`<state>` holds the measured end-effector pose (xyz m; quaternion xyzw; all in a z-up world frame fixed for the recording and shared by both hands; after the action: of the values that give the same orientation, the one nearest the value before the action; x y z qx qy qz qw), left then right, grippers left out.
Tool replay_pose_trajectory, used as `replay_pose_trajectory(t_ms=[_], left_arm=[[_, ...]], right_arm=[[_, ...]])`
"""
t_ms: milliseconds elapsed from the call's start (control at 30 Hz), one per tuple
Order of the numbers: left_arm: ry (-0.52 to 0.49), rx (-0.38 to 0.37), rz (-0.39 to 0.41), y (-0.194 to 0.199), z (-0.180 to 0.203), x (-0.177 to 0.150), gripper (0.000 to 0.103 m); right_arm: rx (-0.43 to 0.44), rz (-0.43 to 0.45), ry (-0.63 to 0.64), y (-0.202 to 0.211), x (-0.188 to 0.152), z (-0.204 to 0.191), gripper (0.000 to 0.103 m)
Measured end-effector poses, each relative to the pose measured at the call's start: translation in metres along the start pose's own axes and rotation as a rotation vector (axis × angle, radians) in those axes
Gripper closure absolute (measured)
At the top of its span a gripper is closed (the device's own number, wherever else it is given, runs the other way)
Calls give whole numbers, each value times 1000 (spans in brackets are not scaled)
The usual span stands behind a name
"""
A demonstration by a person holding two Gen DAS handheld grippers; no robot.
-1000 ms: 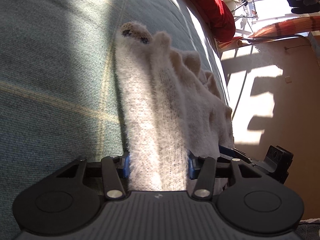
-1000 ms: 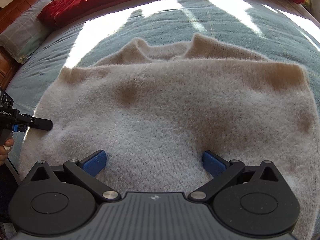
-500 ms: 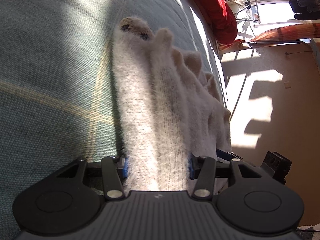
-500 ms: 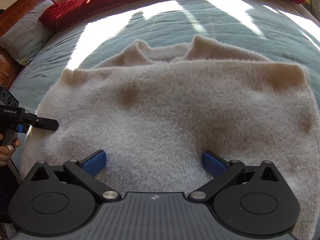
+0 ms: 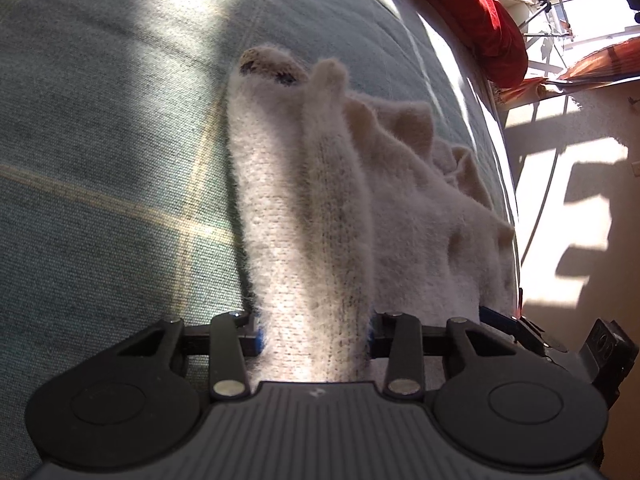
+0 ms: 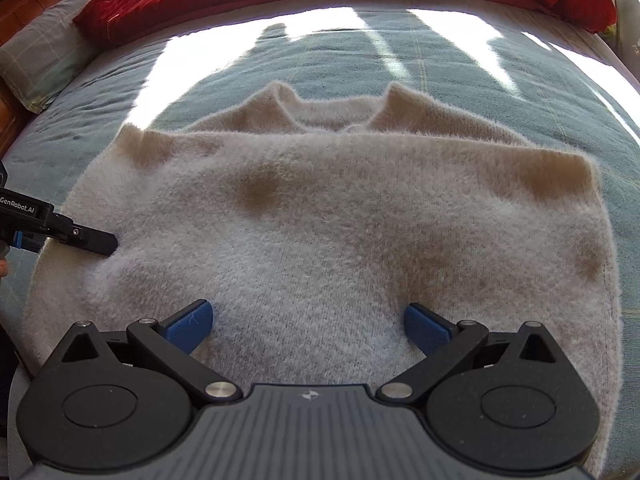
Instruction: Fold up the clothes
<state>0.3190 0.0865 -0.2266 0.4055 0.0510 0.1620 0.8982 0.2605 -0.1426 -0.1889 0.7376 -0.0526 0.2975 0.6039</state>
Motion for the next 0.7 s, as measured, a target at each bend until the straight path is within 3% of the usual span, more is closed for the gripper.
replay_pose_trajectory(t_ms=[133, 267, 333, 433, 567, 700], left_arm=[[-12, 13, 26, 13, 13, -1, 70], [-36, 13, 39, 24, 24, -2, 70], [-41, 20, 42, 26, 30, -4, 70], [-48, 17, 47, 28, 38, -5, 70], [-52, 15, 58, 33, 50, -7, 70], [-64, 1, 69, 39, 71, -11, 70]], right_arm=[[37, 52, -5, 14, 2, 0, 3], [177, 101, -35, 24, 6, -12, 7], [271, 98, -58, 24, 4, -20, 7], [335, 45, -107, 10, -5, -26, 7], [335, 44, -141, 16, -3, -24, 7], [255, 99, -160, 39, 5, -2, 7]])
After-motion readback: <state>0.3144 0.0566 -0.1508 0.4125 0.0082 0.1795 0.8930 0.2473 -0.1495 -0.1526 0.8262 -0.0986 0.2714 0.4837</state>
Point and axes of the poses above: each gripper's, at about its wrist camera, not at the fingertips, and y roughly against the way its jaws point, z to its right, x to its top, the point moved 10 cm from there along -y, roughly the way its jaws point, and after that the axes turned 8 degrees about y, right-handed, at the moved point
